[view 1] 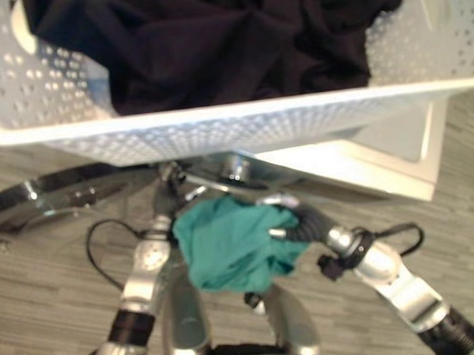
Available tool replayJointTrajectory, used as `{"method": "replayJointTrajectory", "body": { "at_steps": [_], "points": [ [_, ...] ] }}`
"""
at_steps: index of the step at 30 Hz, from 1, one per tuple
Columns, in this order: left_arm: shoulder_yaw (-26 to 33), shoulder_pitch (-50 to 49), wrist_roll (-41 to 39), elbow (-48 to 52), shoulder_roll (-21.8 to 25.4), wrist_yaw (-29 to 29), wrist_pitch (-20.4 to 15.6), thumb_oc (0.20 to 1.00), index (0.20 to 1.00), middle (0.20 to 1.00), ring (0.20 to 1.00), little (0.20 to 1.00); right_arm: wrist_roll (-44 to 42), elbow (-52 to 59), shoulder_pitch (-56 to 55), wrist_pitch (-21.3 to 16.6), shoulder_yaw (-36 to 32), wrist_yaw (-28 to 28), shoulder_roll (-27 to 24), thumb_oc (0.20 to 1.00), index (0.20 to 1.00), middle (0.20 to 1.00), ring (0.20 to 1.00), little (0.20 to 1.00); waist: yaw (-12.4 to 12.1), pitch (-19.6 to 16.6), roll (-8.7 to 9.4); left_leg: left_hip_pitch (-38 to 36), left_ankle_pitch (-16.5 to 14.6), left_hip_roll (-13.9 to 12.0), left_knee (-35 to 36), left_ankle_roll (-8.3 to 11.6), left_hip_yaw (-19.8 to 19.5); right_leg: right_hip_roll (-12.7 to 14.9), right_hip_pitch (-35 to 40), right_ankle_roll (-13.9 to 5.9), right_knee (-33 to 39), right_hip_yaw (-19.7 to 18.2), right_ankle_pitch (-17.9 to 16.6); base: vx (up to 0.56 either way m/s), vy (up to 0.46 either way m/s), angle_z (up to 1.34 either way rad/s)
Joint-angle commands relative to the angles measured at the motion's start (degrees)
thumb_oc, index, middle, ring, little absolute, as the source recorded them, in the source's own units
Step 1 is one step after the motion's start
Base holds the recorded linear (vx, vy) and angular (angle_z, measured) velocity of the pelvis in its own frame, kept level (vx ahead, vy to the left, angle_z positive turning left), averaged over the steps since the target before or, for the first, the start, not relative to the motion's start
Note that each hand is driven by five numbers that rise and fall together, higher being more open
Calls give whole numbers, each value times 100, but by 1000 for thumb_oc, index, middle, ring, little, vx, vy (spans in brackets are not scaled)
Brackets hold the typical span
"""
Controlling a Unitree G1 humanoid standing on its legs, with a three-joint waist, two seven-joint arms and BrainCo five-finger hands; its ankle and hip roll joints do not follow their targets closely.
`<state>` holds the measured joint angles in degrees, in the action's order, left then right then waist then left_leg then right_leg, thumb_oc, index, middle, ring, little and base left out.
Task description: Grab the laundry basket,head to the washer,open it,put in the laundry and shut it.
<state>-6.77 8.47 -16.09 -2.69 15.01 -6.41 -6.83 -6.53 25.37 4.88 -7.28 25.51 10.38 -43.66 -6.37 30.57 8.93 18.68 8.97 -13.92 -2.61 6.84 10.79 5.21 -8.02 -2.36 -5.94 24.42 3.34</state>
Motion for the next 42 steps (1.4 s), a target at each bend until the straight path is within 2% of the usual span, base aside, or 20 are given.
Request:
{"method": "replayJointTrajectory", "body": {
  "at_steps": [1, 10, 22, 33, 42],
  "points": [
    [-97, -45, 137, 392, -49, 69, -209, 1000, 1000, 1000, 1000, 1000, 171, 278, -62, -328, 34, 66, -279, 200, 200, 200, 200, 200, 183, -78, 231, 75, -382, -360, -439, 314, 321, 388, 23, 8, -735, 290, 445, 30, 45, 4],
    [-37, -850, -70, 37, -378, 179, -148, 1000, 1000, 1000, 1000, 1000, 580, 52, 10, -310, 268, 32, -224, 200, 200, 200, 200, 200, 90, -78, 179, 400, -446, -262, -534, 243, 232, 446, -110, 5, -783, 413, 458, 27, 22, 4],
    [-360, -1774, -182, 459, -213, 397, 2, 1000, 1000, 1000, 1000, 1000, 1160, -263, 108, -294, -15, -356, 417, 200, 200, 200, 200, 200, -32, -78, 13, 886, -374, -167, -446, 202, 111, 503, -562, 13, -865, 573, 438, 12, 15, 7],
    [-586, -1135, -284, 236, -349, 367, -45, 1000, 1000, 1000, 1000, 1000, 1324, -652, 394, -330, -91, -669, 1272, 200, 200, 200, 200, 200, -130, -78, -126, 1064, -413, 6, -405, 169, 75, 582, -670, 23, -890, 704, 477, 19, 35, 5],
    [-845, -875, -427, -498, -688, 433, -47, 1000, 1000, 1000, 1000, 1000, 1359, -941, 672, -374, 123, -773, 1552, 200, 200, 200, 200, 200, -145, -78, -121, 1163, -458, 64, -416, 139, 25, 583, -737, 25, -875, 685, 482, 5, 9, 3]
  ]
}}
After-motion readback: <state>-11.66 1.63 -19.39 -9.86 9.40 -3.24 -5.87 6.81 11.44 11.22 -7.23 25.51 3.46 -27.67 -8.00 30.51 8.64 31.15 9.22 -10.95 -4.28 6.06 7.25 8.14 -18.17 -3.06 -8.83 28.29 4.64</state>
